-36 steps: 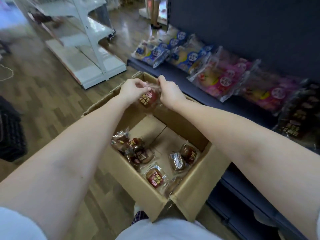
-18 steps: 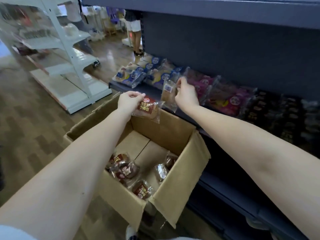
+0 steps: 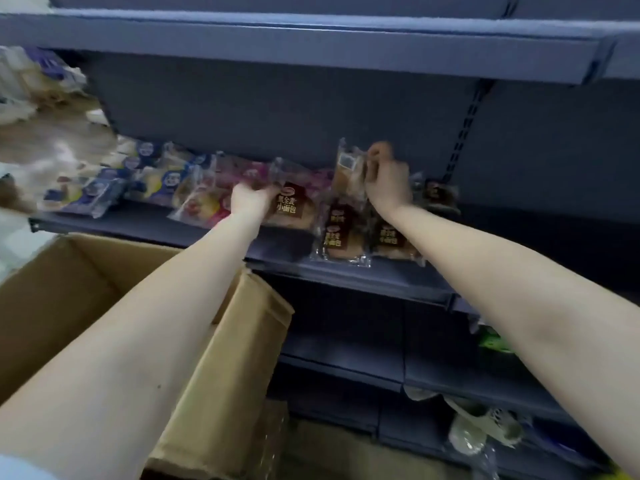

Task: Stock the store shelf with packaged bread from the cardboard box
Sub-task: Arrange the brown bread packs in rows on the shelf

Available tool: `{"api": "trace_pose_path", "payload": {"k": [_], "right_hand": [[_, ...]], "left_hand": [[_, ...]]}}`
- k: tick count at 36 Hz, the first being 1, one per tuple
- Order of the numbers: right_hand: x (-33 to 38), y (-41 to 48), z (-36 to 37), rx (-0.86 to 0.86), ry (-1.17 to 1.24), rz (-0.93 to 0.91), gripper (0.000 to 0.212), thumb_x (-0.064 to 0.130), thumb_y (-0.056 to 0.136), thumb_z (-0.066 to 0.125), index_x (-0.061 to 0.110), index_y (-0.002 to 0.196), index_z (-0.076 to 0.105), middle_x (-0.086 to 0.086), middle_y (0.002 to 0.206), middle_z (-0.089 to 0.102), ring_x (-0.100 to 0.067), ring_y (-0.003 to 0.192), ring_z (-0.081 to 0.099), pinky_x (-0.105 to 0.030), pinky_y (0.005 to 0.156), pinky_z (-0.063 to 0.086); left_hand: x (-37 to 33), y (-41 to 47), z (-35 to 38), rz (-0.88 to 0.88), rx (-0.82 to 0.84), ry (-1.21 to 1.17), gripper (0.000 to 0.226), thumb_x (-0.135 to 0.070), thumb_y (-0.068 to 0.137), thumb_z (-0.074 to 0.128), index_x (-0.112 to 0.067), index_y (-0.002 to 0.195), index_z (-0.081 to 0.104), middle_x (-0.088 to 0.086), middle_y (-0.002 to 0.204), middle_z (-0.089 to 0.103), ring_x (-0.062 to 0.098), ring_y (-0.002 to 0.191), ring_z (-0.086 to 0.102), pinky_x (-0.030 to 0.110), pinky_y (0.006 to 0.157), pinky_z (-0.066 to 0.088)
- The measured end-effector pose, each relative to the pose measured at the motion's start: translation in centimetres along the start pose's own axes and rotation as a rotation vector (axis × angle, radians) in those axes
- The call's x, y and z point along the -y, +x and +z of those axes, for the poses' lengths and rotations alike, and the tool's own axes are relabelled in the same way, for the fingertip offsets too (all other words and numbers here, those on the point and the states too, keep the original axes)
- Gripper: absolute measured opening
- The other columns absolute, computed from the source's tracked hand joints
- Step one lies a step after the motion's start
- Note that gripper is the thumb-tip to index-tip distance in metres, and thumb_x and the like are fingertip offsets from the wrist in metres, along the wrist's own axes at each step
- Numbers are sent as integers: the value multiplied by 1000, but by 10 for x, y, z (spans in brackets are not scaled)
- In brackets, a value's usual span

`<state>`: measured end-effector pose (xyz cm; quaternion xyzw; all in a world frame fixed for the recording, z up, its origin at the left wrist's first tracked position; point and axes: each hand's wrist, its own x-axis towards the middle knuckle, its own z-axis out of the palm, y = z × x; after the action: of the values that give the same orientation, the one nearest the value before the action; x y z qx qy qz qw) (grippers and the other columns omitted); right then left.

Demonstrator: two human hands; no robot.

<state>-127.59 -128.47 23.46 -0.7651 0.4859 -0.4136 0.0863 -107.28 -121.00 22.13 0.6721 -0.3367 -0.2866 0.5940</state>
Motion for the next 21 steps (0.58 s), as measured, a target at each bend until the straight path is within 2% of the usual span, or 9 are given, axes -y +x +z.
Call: {"api": "trace_pose_path", "payload": {"k": [2,5,7,8,9,11,13,17,21], "right_hand": [[-32,-1,-26,-55,-26,31,22,4,89,45,6,111,47,-7,79,58,-26,71,58,-35,62,45],[-76,-7,-69,-104,-29,67,20,2,90,46,4,110,50,-10,82,63,-19,69,54,-20,57,32],[-101,-12,-96,-131,-52,96,17,3,91,46,4,108,51,-10,82,64,-18,69,54,-17,56,29],[-113,-15,-107,-144,-70,113,17,3,92,46,5,108,51,-10,83,65,-18,69,55,-18,57,31],[-123,-18,-117,-155,-87,136,17,5,92,47,6,108,52,-10,85,65,-19,70,57,-20,58,33],[-142,-25,-134,-171,-127,189,17,9,93,47,7,109,51,-11,87,66,-25,74,61,-27,59,38],[-157,-34,-148,-190,-158,223,18,11,94,46,7,111,51,-13,89,66,-29,77,62,-32,61,43],[-181,-61,-167,-249,-181,286,18,11,94,47,6,110,53,-16,91,66,-32,81,63,-41,67,51],[-202,-87,-179,-268,-260,344,18,10,93,46,6,109,54,-19,88,66,-39,76,61,-41,61,49]], "left_hand": [[-10,-5,38,-12,69,3,32,-28,86,70,-12,110,56,0,89,58,17,81,58,26,67,47],[-24,-21,93,15,168,-52,29,-29,90,66,-15,110,52,1,105,60,21,100,60,32,86,51],[-30,-32,126,52,201,-81,40,-28,87,69,-10,120,56,3,118,63,20,109,60,26,94,47],[-31,-39,140,54,230,-75,43,-28,86,70,-10,122,57,5,120,64,23,112,60,24,94,46],[-32,-46,154,45,264,-73,41,-30,85,72,-12,120,60,7,119,65,26,111,61,32,96,49],[-28,-53,179,15,312,-77,22,-32,78,77,-20,94,67,4,106,70,27,105,65,46,93,52],[-26,-62,200,-18,366,-71,14,-31,79,77,-24,74,65,3,99,69,26,105,65,47,93,52],[-24,-89,235,-50,457,-36,13,-29,84,72,-24,79,62,5,104,67,24,98,64,46,82,57],[-11,-107,262,-64,528,30,16,-29,89,67,-18,101,65,4,110,64,21,99,62,35,72,57]]}}
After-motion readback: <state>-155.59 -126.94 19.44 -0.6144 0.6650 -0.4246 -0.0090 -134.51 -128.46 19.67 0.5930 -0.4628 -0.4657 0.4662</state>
